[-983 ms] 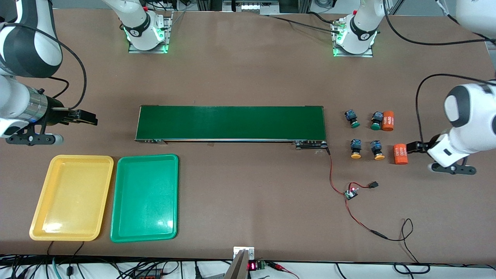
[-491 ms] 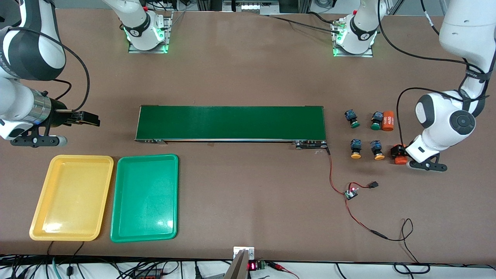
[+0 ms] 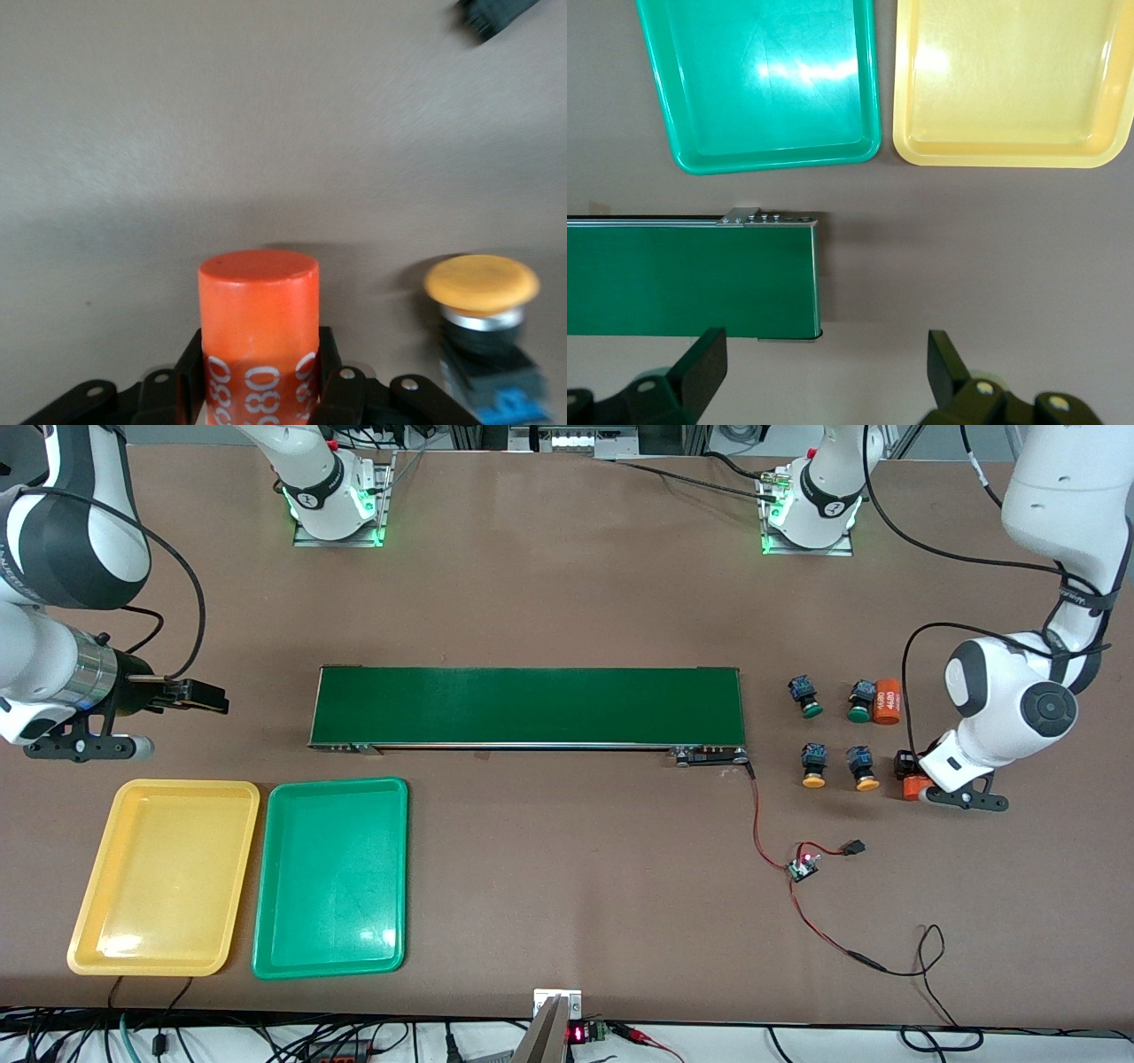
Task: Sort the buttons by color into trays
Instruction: 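Lower the left gripper and grasp the orange battery cylinder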
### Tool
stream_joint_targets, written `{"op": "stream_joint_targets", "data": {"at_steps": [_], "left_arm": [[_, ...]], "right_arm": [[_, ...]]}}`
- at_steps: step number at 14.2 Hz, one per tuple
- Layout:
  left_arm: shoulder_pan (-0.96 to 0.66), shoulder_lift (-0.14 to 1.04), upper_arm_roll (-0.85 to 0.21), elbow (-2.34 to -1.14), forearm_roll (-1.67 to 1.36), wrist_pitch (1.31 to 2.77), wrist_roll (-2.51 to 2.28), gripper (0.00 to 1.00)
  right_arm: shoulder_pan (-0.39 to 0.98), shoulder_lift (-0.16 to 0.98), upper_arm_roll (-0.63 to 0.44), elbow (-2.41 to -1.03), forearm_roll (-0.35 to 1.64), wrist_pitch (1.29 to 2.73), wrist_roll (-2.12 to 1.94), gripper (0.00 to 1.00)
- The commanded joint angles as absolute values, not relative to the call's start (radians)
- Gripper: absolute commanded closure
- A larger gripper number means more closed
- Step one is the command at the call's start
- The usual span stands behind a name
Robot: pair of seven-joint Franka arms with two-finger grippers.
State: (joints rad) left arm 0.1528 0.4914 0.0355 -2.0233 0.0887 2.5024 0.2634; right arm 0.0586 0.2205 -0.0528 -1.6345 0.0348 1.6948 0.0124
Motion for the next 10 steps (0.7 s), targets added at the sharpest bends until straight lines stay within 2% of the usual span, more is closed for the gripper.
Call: {"op": "stream_joint_targets", "data": {"at_steps": [1, 4, 6, 7, 10], "left_arm": [[0.146, 0.373, -0.010, -1.982, 0.104, 2.293, 0.293, 0.74], [0.146, 0.315, -0.104, -1.945, 0.104, 2.081, 0.299, 0.74], [0.146, 0.301, -0.214, -1.942, 0.104, 1.943, 0.336, 0.74], [0.155, 0.301, -0.274, -1.942, 0.100, 1.904, 0.348, 0.77], [0.155, 0.316, -0.401, -1.953, 0.092, 1.917, 0.446, 0.77]], "right_arm": [[0.060, 0.224, -0.054, -1.621, 0.046, 1.689, -0.003, 0.00], [0.060, 0.224, -0.054, -1.621, 0.046, 1.687, -0.003, 0.00], [0.060, 0.224, -0.054, -1.621, 0.046, 1.687, -0.003, 0.00], [0.060, 0.224, -0.054, -1.623, 0.046, 1.686, -0.003, 0.00], [0.060, 0.224, -0.054, -1.623, 0.046, 1.686, -0.003, 0.00]]}}
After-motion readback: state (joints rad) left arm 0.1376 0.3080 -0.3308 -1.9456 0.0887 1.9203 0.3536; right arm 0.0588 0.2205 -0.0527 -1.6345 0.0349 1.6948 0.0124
